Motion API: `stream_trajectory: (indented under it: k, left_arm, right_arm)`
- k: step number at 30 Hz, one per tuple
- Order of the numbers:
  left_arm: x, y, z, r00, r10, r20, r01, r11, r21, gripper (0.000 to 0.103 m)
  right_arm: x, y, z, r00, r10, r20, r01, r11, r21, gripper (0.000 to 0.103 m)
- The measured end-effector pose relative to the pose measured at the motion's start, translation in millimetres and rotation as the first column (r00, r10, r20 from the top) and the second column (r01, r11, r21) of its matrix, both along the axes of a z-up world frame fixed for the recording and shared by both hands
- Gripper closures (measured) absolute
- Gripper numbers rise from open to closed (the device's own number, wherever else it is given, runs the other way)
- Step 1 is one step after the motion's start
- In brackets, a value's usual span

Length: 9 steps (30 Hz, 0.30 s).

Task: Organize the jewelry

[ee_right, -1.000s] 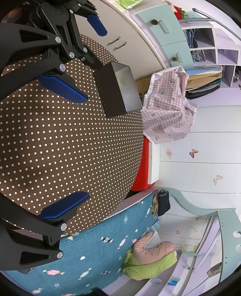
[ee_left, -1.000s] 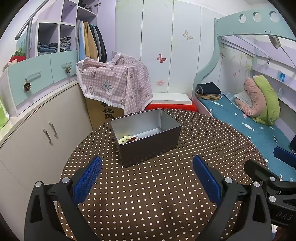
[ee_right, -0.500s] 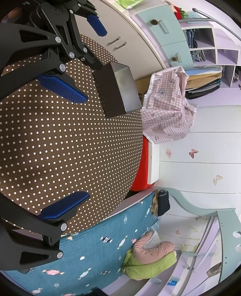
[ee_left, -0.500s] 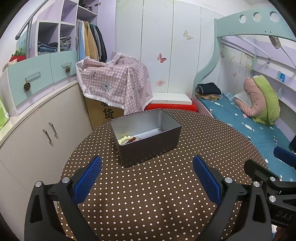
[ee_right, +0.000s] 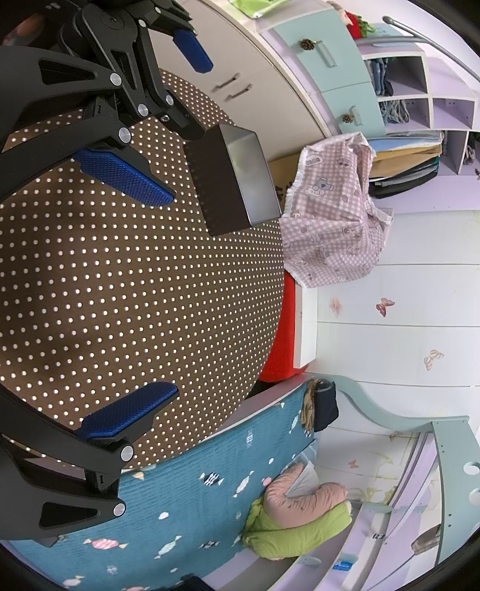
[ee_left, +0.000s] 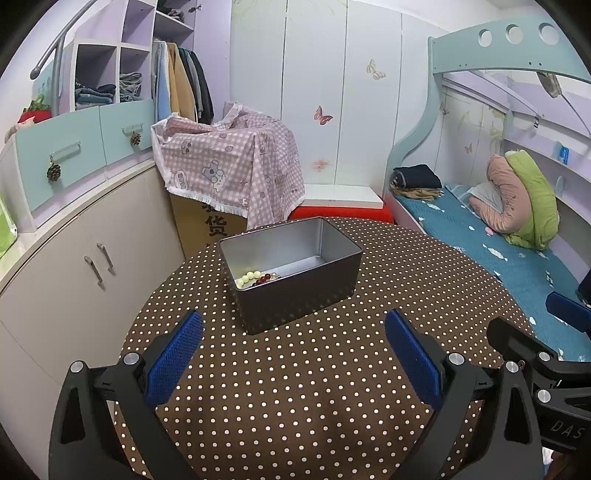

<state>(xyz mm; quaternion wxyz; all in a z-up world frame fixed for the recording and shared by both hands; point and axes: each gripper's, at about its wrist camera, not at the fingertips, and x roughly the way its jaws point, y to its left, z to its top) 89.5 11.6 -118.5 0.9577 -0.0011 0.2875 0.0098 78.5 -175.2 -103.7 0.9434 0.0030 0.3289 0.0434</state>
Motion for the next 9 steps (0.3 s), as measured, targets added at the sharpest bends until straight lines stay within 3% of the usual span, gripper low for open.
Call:
stream_trajectory:
  k: [9]
  left_arm:
    - [2.2, 0.2, 0.3, 1.0, -0.006, -0.007, 0.006, 1.0, 0.0, 0.008]
  right_arm:
    - [3.1, 0.0, 6.2, 1.0, -0.001, -0.002, 0.001, 1.0, -0.004, 0.01]
